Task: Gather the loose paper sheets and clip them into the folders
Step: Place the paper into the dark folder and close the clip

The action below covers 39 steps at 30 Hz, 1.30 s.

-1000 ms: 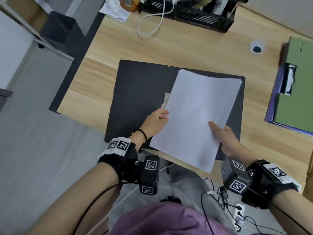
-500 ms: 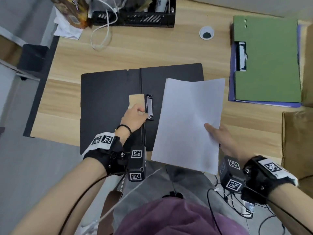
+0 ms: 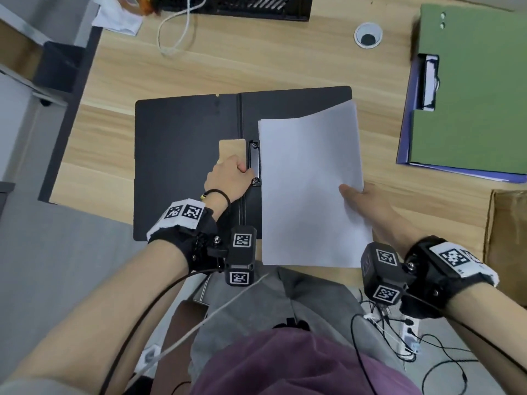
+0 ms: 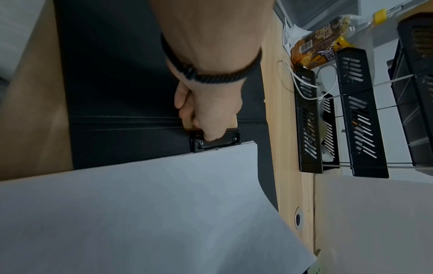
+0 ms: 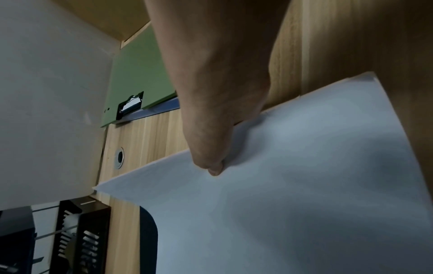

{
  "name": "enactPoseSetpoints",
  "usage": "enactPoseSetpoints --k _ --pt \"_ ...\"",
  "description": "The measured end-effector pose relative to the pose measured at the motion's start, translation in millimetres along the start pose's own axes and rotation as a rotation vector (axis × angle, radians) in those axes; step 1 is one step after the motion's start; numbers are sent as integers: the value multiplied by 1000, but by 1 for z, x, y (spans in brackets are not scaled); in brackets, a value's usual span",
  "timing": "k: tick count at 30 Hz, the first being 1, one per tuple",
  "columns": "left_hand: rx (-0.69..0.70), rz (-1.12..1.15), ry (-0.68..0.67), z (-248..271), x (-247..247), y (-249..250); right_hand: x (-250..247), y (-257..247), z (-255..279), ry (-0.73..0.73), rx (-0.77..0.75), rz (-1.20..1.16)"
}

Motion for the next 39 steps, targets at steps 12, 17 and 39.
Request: enactPoseSetpoints --k 12,17,39 --pt "107 -56 80 7 1 21 -7 13 -2 56 -53 -20" --pt "98 20 88 10 5 27 -7 20 -1 85 -59 -48" --pt "80 -439 2 1 -8 58 0 23 4 -5 -127 -42"
Point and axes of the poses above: each hand's wrist, its own z-axis away from the middle knuckle, its own x-axis out of the palm, y = z × x, the point moved 7 cm from there along -z, towards the middle knuckle, and after that the axes turned 9 degrees about -y, right-handed, at the moved point
